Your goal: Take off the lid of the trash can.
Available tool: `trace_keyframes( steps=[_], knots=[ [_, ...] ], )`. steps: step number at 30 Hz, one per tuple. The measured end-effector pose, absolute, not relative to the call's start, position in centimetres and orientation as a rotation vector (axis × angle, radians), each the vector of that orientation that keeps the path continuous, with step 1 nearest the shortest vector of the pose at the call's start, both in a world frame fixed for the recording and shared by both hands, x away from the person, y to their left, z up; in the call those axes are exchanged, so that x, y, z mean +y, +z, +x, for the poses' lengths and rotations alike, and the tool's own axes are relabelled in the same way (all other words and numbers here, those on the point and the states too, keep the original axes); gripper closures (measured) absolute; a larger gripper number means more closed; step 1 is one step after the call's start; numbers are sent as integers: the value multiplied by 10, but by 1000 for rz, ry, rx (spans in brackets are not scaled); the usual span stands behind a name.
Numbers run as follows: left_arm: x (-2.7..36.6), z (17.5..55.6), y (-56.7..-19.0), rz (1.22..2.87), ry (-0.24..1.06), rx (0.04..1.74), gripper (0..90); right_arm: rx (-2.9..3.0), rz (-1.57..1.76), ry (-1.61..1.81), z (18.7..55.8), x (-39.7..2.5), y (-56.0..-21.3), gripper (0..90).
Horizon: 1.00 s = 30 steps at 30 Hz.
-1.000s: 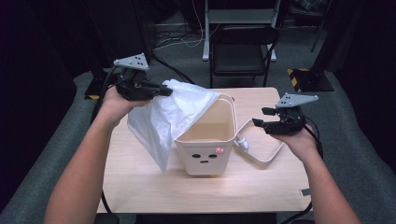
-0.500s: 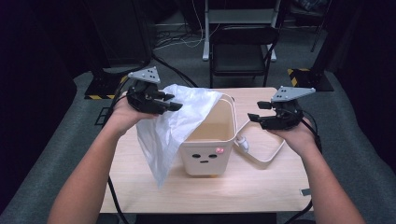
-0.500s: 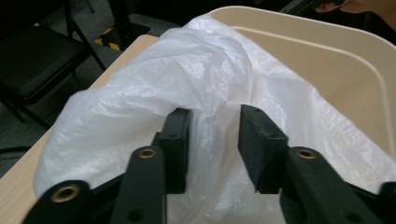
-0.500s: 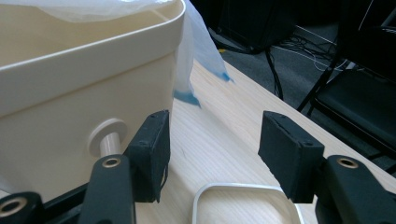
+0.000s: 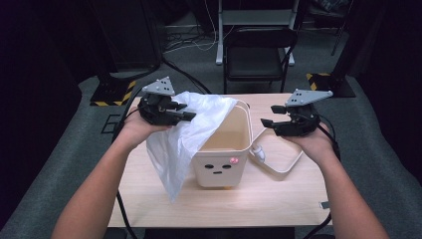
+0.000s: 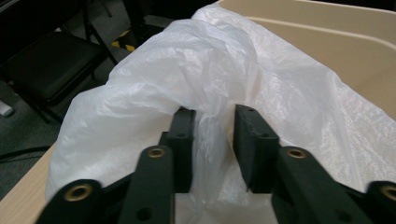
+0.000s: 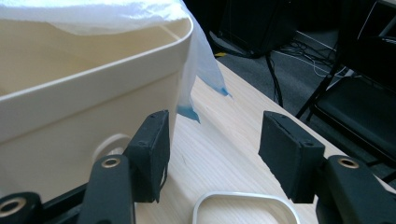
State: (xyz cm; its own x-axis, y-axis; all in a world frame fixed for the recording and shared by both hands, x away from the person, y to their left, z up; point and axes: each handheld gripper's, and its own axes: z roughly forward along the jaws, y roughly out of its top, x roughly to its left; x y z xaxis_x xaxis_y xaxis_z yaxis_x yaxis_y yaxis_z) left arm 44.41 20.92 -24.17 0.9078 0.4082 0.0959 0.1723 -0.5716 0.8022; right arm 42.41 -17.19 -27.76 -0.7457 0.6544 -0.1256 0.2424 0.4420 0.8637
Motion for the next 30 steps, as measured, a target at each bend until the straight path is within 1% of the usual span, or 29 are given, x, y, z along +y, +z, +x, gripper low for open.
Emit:
trace_keyframes(
  steps=[2, 6, 13, 21, 30],
  knots=[
    [207, 446, -242, 2192, 322, 401, 798, 2252, 746, 1248, 425, -170, -275, 419],
    [204, 447, -241, 2183, 312, 379, 865, 2251, 733, 1261, 425, -166, -269, 418],
    [194, 443, -233, 2189, 307, 329, 876, 2249, 690, 1315, 425, -154, -253, 414],
    [182, 441, -231, 2182, 258, 283, 878, 2278, 621, 1374, 429, -134, -238, 398],
    [179, 444, -239, 2218, 224, 274, 877, 2355, 583, 1319, 455, -102, -237, 379]
  ],
)
